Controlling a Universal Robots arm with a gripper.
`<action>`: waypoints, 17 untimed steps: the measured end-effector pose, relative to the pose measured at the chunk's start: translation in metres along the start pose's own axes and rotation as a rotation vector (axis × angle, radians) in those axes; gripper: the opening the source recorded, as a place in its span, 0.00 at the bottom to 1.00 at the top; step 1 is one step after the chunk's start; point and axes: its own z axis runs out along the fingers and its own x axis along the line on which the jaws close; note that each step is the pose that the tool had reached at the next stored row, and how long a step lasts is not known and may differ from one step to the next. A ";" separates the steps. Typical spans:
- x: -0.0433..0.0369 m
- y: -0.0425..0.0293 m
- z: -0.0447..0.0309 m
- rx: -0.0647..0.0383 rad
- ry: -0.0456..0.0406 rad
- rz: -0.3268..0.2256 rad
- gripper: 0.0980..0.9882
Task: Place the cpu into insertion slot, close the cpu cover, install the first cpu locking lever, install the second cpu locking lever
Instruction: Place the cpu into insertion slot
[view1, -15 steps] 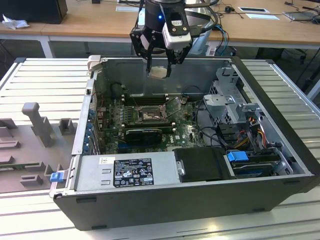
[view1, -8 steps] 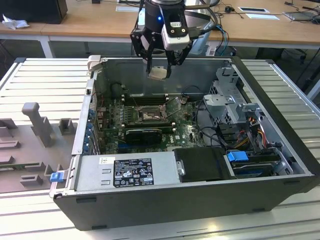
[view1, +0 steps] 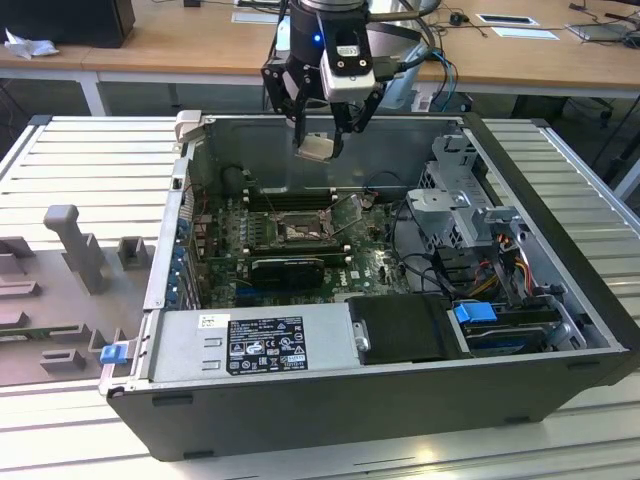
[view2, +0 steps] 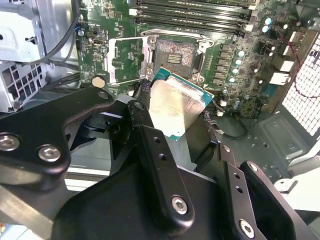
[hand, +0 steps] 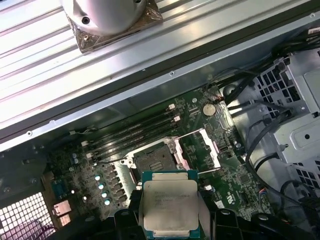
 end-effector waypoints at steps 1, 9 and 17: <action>0.0000 0.0000 0.0002 0.000 -0.0009 0.010 0.48; 0.0000 -0.0002 0.0026 -0.001 -0.0062 0.069 0.48; -0.0001 -0.0005 0.0057 -0.002 -0.0107 0.119 0.48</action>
